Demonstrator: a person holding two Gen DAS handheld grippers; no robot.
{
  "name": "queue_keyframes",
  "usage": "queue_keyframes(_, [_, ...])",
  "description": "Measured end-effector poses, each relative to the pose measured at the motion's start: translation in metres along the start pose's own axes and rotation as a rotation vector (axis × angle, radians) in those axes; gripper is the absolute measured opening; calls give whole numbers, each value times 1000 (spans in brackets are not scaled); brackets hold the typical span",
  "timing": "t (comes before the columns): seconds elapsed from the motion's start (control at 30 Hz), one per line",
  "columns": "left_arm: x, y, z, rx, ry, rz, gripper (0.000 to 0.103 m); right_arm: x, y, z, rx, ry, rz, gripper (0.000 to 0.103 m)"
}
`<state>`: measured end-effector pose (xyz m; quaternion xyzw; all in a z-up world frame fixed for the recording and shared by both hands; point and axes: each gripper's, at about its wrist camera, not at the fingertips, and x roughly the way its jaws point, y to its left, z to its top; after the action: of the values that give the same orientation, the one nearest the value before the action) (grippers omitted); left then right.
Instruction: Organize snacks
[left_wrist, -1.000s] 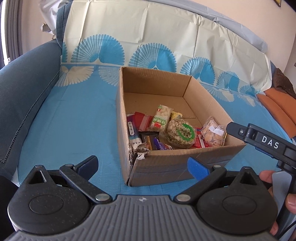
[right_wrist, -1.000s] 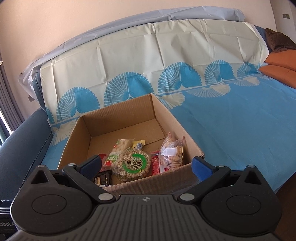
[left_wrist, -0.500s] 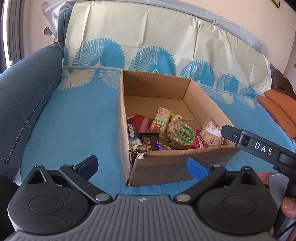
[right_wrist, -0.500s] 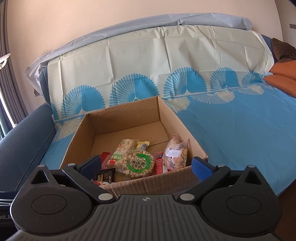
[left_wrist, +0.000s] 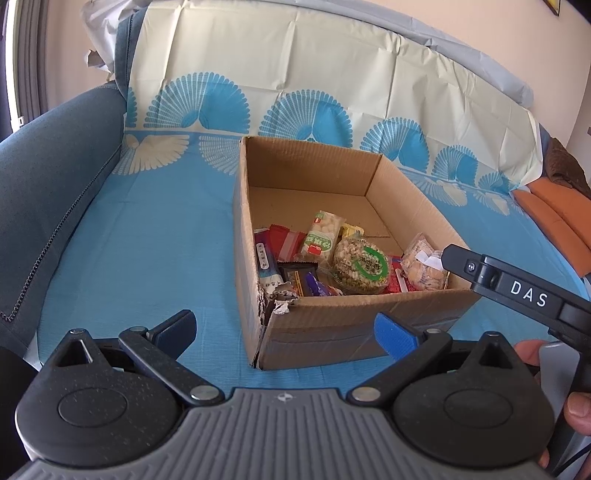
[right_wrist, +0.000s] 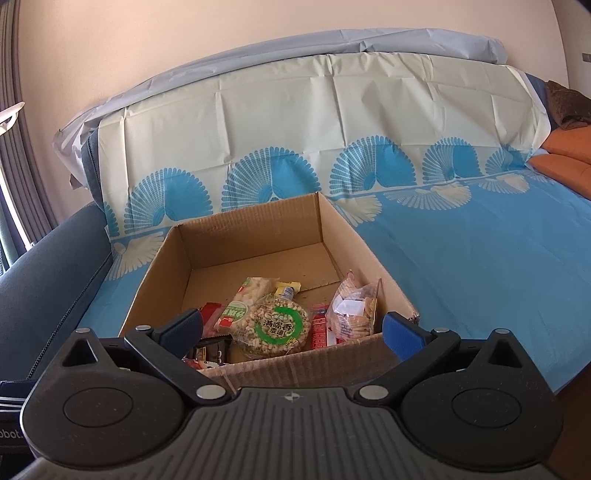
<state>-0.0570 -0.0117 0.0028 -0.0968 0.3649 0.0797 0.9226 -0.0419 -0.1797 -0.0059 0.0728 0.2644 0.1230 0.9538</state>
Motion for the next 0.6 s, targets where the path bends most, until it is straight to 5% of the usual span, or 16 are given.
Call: queue_keyframes(0.6, [0,-2,-3,28,-21,-4,103,-1,4,-1,-21,-8,6,102])
